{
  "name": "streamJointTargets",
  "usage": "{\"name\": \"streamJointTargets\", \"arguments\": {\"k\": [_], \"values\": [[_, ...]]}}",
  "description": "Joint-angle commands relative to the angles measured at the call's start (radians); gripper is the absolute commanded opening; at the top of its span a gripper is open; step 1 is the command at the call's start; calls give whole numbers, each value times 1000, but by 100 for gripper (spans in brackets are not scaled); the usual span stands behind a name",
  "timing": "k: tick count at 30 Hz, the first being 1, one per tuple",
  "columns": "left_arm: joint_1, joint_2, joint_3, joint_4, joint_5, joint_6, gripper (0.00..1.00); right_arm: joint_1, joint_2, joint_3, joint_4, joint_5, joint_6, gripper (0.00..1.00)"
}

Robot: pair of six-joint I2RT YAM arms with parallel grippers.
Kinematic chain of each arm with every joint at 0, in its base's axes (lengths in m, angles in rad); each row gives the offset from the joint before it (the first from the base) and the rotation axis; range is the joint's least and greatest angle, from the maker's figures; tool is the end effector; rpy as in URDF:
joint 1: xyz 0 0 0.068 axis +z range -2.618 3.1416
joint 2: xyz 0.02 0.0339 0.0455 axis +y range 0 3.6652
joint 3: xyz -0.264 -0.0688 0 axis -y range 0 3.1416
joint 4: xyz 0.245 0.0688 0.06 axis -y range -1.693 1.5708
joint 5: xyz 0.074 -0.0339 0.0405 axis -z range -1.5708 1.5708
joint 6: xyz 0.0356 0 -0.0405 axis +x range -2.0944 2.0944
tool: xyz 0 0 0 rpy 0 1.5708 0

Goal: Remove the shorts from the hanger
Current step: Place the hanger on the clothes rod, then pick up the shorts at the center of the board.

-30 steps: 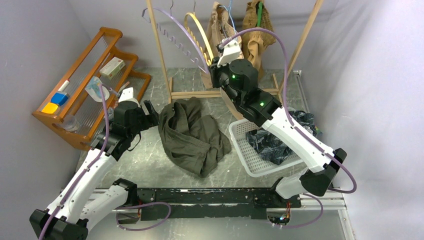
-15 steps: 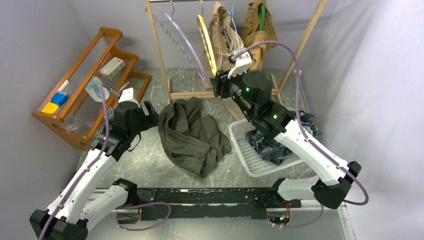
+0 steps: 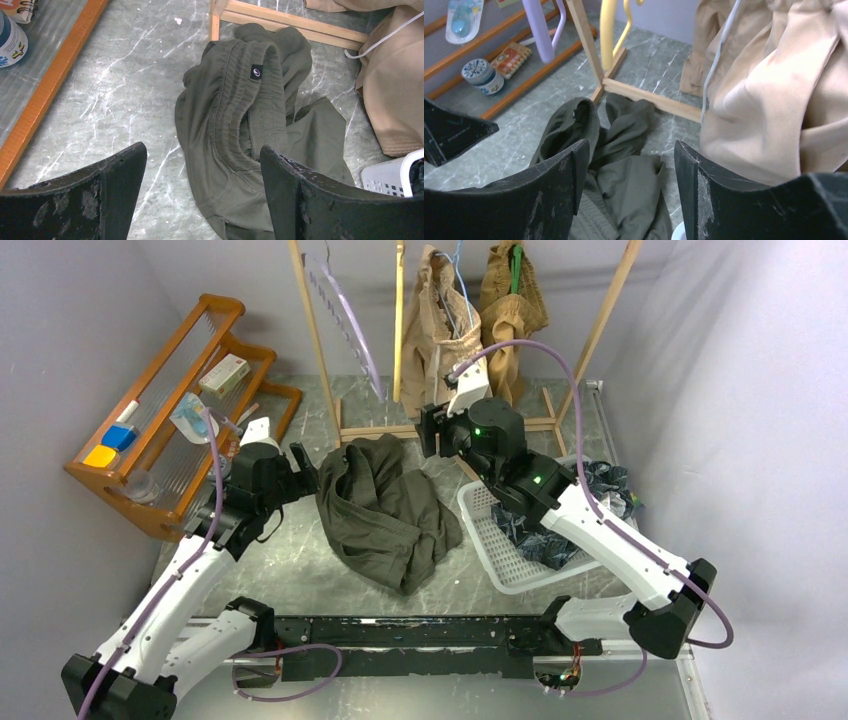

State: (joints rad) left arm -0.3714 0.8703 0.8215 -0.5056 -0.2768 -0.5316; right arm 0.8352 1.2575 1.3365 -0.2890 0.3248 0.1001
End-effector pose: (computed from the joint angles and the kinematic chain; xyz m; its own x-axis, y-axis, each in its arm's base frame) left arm 0.1801 -0.0597 0.3063 -0.4901 -0.3324 -0.8058 -0.1344 0.9422 -0.3070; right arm 0.1987 0.2026 0.4213 -0.1885 -0.0671 -0.9798 -0.4768 0.8785 0.0315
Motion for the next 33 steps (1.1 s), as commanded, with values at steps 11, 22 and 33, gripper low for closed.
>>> {"name": "streamJointTargets", "arguments": {"k": [11, 22, 33], "values": [[-2, -7, -17, 25, -20, -15, 88, 4, -88, -357, 8, -253, 249, 71], [-3, -62, -36, 13, -98, -67, 88, 8, 126, -502, 214, -564, 351, 87], [-3, -218, -51, -56, -203, -110, 89, 57, 325, -424, 476, -469, 241, 97]]}}
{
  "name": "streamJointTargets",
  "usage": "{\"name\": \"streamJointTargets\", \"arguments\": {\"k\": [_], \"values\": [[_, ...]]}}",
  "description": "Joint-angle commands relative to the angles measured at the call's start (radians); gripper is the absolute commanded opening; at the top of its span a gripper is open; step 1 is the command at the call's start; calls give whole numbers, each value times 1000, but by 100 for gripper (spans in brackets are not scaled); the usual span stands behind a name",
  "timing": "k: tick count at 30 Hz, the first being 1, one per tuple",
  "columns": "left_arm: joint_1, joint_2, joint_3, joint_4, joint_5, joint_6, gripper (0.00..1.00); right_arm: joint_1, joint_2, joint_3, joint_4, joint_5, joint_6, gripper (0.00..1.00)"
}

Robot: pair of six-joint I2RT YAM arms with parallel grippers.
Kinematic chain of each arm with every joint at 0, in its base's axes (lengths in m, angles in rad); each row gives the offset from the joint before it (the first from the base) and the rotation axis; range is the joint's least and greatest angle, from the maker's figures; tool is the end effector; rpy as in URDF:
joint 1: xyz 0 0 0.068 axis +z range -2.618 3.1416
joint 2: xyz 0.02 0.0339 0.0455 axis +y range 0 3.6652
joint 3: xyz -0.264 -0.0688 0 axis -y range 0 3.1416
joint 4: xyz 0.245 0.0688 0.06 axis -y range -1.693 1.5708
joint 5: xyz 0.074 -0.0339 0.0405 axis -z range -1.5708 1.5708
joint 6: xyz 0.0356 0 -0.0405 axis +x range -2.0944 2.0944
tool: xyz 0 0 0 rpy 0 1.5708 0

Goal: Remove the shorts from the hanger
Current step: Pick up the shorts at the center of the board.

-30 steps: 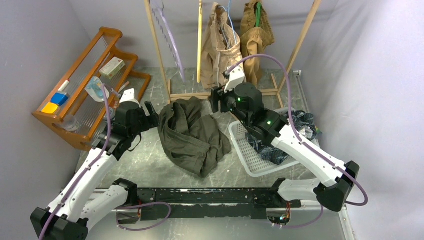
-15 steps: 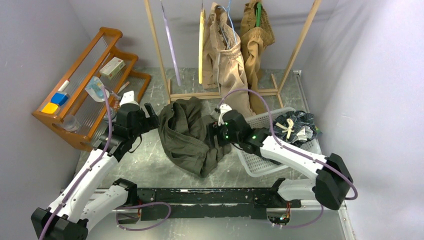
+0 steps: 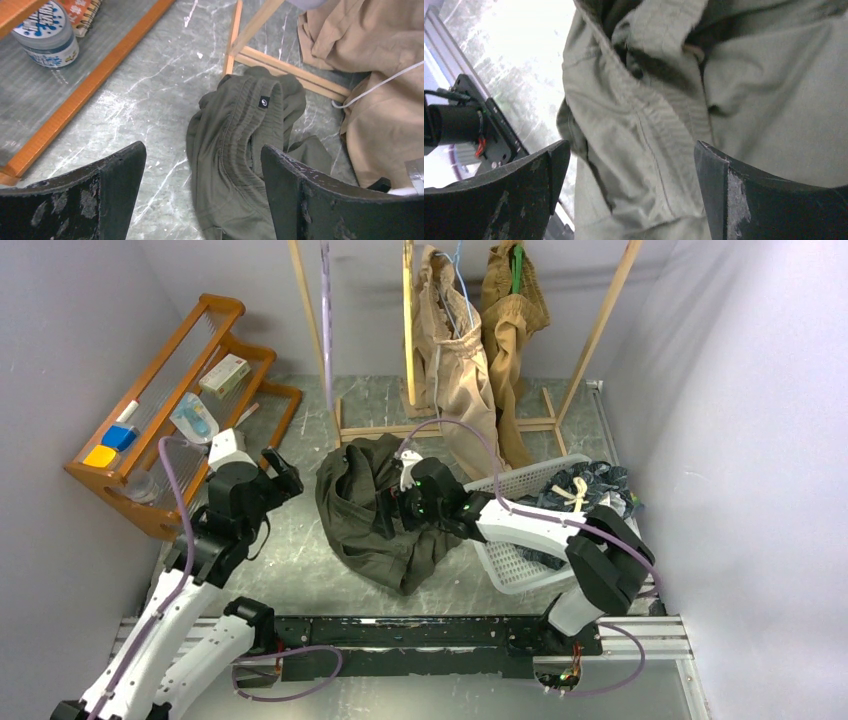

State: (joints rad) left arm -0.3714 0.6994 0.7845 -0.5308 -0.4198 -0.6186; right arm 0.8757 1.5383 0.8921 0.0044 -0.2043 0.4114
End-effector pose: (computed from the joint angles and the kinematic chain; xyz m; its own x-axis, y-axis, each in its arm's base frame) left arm 0.1479 -0.0420 0.3181 -0.3207 -0.4434 -0.8370 -0.2421 0.8927 -0.3801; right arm 0.2060 0.2583 0.2126 -0.6938 -0.2205 -0.6856 -0.6314 0.6443 0.4316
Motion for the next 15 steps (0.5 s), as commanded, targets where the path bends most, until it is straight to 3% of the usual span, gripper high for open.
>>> {"name": "streamJointTargets", "arguments": {"k": [1, 6, 10, 15], "values": [[-3, -59, -15, -35, -64, -23, 89, 25, 57, 10, 228, 68, -91, 99], [-3, -72, -15, -51, -72, -15, 91, 50, 181, 23, 371, 61, -185, 100], [-3, -56, -13, -47, -48, -9, 91, 53, 318, 87, 377, 73, -200, 100], [-3, -39, 0, -58, -43, 3, 91, 126, 361, 44, 399, 264, -333, 100]]}}
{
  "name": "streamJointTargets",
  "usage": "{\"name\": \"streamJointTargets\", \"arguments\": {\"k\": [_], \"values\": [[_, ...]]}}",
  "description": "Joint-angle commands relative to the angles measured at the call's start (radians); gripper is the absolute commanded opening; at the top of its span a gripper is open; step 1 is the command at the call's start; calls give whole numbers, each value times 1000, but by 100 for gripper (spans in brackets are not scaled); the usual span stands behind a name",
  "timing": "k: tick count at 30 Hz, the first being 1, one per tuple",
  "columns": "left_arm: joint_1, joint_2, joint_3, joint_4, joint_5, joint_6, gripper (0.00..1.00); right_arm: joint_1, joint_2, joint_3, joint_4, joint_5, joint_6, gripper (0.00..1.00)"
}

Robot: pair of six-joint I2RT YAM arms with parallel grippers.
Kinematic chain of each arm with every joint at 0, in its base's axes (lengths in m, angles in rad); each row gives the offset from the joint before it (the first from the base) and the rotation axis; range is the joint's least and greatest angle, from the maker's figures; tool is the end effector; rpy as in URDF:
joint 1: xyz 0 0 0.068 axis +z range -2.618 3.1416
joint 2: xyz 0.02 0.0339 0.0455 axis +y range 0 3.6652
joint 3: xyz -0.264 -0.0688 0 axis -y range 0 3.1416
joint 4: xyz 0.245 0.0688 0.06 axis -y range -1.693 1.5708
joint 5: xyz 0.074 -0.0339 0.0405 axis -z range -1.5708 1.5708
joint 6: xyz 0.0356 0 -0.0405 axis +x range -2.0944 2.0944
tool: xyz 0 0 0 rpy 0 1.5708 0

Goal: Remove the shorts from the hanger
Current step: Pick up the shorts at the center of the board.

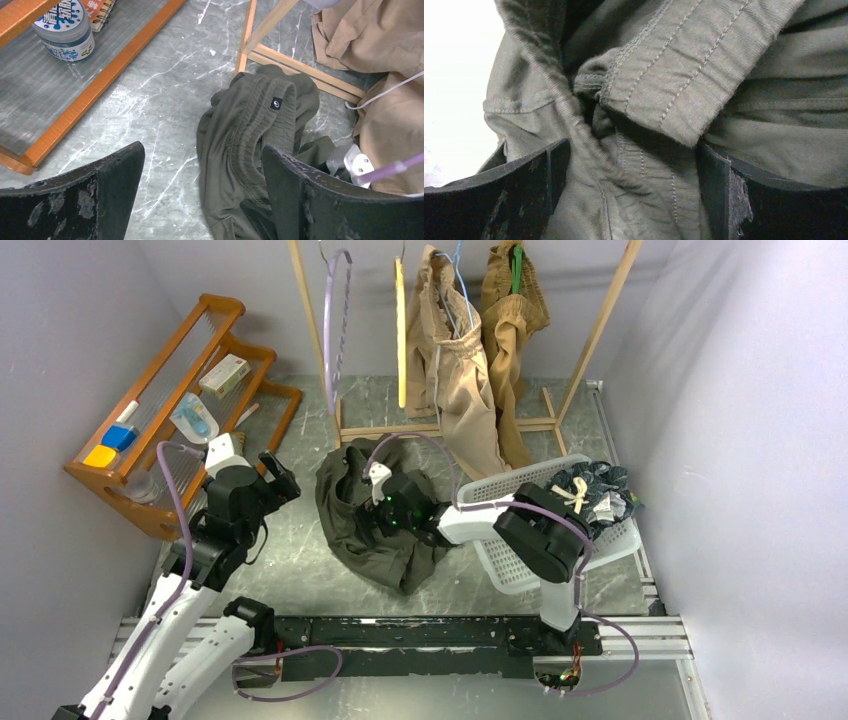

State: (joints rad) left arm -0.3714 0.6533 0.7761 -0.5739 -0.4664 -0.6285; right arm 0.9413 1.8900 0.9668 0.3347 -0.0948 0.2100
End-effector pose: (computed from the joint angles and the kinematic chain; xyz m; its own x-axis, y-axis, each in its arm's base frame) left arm 0.1376 -0.0364 0.3174 -0.2975 -0.4477 -0.8432 -0.2817 0.8851 -0.3705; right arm 0.2266 0.3168 0.1442 -0.4970 -0.3299 -0.8025 -0.7642 0.6045 0.2248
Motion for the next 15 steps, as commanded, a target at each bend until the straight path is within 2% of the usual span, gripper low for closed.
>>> {"name": "streamJointTargets", "arguments": {"k": [1, 5, 9, 14, 15], "values": [[-3, 6, 7, -14, 3, 14, 91, 81, 13, -48, 76, 214, -158, 100], [-3, 4, -2, 2, 7, 14, 92, 131, 48, -86, 65, 421, -174, 95], [-3, 12, -9, 11, 24, 13, 92, 135, 61, -147, 110, 449, -135, 71], [-3, 20, -5, 1, 31, 17, 92, 134, -7, -196, 127, 385, -83, 38], [-2, 19, -5, 0, 28, 16, 92, 134, -30, -201, 125, 363, -79, 29]]}}
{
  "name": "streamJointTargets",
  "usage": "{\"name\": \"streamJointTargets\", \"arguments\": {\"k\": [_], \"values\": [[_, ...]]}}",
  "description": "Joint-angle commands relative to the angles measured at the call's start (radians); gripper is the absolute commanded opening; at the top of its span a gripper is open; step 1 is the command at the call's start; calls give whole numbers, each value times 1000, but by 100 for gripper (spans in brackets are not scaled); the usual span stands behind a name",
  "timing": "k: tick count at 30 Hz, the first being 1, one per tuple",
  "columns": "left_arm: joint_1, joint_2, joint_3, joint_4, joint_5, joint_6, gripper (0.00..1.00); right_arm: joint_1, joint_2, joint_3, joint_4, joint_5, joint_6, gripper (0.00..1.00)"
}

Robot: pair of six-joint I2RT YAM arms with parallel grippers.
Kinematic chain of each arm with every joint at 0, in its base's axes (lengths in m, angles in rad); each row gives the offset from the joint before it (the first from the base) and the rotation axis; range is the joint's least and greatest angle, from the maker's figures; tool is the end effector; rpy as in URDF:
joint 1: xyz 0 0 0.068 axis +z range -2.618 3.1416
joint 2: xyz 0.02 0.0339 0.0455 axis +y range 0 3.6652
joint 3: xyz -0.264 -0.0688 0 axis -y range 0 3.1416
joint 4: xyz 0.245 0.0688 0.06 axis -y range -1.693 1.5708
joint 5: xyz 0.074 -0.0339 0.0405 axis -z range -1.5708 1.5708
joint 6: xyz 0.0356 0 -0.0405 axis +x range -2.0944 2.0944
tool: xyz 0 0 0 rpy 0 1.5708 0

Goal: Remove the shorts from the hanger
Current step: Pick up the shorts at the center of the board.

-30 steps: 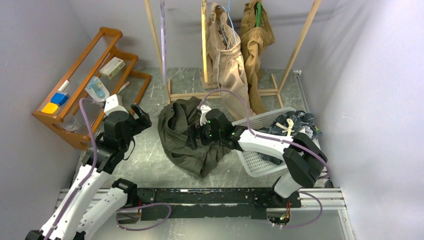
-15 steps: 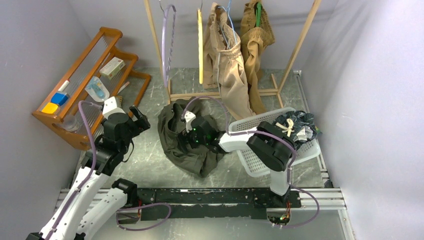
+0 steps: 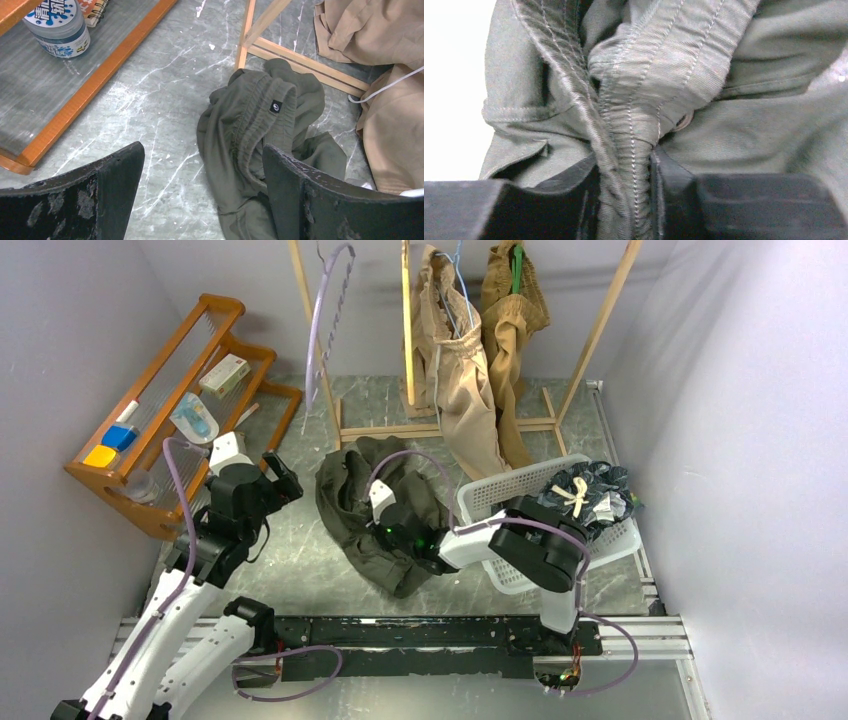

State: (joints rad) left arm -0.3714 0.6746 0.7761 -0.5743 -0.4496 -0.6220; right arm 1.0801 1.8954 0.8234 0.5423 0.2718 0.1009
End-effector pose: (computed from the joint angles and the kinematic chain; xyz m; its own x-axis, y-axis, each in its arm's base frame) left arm 0.1416 -0.0385 0.3146 -0.3252 -0.4365 -0.8389 -0.2746 0.8925 -0.3579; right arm 0.1816 0.3197 0.1225 -0.3115 -0.3771 -0.8722 -0.7127 0.6998 -0.0480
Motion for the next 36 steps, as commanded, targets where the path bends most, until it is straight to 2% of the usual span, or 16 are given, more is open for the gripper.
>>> {"name": "streamJointTargets", "arguments": {"k": [1, 2, 3, 7, 13, 20, 28, 33, 36], "values": [[-2, -5, -6, -2, 11, 5, 92, -5, -57, -62, -88, -27, 30, 16], [-3, -9, -7, -2, 9, 4, 92, -5, -83, -61, -101, -47, 30, 5], [-3, -13, -8, -2, 9, 4, 91, -5, -110, -54, -122, -57, 37, 0], [-2, -25, -12, -2, 2, 1, 92, -3, -236, -48, -170, -111, 50, 0], [-3, -10, -14, 7, 4, -2, 92, -3, -531, -131, -137, -148, 56, 0], [-1, -14, -19, 16, 0, -8, 91, -3, -775, -117, -336, -116, 83, 0], [-2, -25, -13, 21, -14, -15, 91, -3, -1089, -97, -506, 27, 67, 0], [-1, -28, -23, 30, -16, -18, 91, -3, -1176, -6, -699, 174, 30, 0], [-2, -21, -28, 42, -7, -17, 91, -3, -1220, 12, -709, 211, 0, 0]]}}
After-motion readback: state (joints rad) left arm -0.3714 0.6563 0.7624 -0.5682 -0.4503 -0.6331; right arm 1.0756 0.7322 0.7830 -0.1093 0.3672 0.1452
